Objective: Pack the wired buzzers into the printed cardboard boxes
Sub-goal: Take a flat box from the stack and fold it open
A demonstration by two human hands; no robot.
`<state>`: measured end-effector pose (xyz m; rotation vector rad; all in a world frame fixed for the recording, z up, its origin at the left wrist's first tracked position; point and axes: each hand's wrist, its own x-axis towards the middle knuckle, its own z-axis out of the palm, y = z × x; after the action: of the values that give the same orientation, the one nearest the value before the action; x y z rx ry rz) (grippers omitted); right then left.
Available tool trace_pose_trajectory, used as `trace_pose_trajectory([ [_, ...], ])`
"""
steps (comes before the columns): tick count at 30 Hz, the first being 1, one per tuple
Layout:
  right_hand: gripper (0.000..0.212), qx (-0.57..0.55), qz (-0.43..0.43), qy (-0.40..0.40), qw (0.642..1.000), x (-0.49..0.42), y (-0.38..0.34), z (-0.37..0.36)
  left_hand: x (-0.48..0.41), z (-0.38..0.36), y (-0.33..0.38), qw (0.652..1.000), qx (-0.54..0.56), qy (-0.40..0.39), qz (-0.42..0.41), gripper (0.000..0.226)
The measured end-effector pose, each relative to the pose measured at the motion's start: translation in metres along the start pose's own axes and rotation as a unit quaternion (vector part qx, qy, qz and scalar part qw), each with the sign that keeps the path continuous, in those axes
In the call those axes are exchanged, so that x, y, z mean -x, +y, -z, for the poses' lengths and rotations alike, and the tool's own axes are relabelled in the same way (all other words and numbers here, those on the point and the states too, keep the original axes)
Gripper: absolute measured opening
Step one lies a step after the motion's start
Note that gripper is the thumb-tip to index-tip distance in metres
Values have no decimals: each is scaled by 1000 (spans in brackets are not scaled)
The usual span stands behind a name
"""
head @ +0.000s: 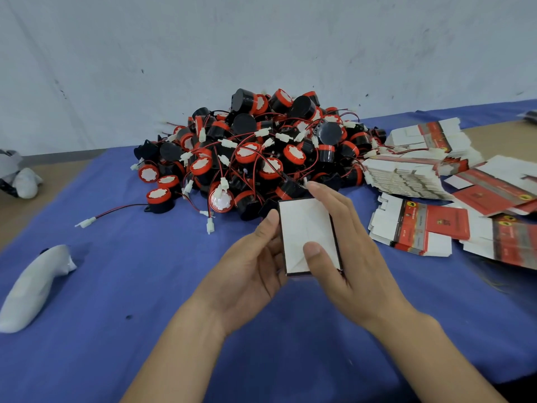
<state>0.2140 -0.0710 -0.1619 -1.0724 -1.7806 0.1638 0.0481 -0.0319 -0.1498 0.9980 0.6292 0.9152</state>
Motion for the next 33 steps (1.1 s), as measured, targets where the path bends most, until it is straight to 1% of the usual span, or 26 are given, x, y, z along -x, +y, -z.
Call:
trace_pose_trajectory([
  [2, 62, -7, -17, -22, 1000, 0, 2, 1, 0, 1, 4, 999, 7, -32, -14, 46],
  [5, 62, -6, -34, -60, 998, 1, 5, 3, -1, 5, 2, 998, 32, -40, -35, 36],
  [10, 62, 3, -46, -93, 995, 0, 11, 1, -2, 6, 3, 998, 0, -2, -63, 37],
  [12, 62, 2, -64, -102, 993, 0, 15, 0, 0, 4, 4, 991, -78, 41, -96, 38],
  [13, 64, 4, -76, -109, 991, 0, 17, 0, 0, 4, 2, 975, -165, 68, -134, 28],
  [14, 66, 1, -88, -115, 989, 1, 19, -1, 2, 5, 1, 941, -275, 91, -174, 10],
  [15, 68, -8, -99, -118, 988, 1, 21, -2, 3, 6, -2, 891, -390, 102, -208, 10],
  [16, 69, -20, -109, -119, 987, 1, 22, -3, 5, 5, -6, 832, -496, 100, -228, 18],
  [17, 68, -33, -118, -121, 985, 2, 24, -5, 6, 6, -12, 779, -572, 84, -243, 22],
  [18, 66, -43, -128, -124, 983, 2, 25, -6, 7, 6, -17, 739, -623, 67, -249, 26],
  [19, 63, -50, -140, -131, 980, 1, 26, -7, 8, 5, -21, 707, -657, 52, -255, 28],
  [22, 67, -57, -183, -162, 968, 0, 32, -7, 4, 8, -23, 653, -708, 19, -268, 27],
  [24, 63, -74, -193, -176, 962, 0, 37, -6, 1, 10, -23, 630, -730, 0, -264, 23],
  [25, 67, -84, -198, -182, 959, 0, 39, -5, 1, 11, -24, 620, -739, -10, -265, 22],
  [26, 73, -91, -205, -187, 956, 0, 41, -4, 1, 10, -26, 615, -740, -16, -270, 22],
  [27, 79, -91, -213, -190, 954, 0, 42, -3, 2, 9, -27, 621, -734, -17, -275, 21],
  [28, 81, -92, -218, -191, 953, -1, 42, -3, 2, 8, -27, 634, -721, -13, -279, 20],
  [30, 80, -101, -221, -187, 952, -1, 43, -1, 3, 6, -29, 663, -689, -1, -294, 19],
  [32, 74, -91, -218, -184, 954, -1, 43, 0, 4, 4, -29, 677, -676, 13, -291, 23],
  [33, 67, -85, -215, -186, 955, -2, 43, 1, 4, 3, -29, 680, -673, 19, -289, 28],
])
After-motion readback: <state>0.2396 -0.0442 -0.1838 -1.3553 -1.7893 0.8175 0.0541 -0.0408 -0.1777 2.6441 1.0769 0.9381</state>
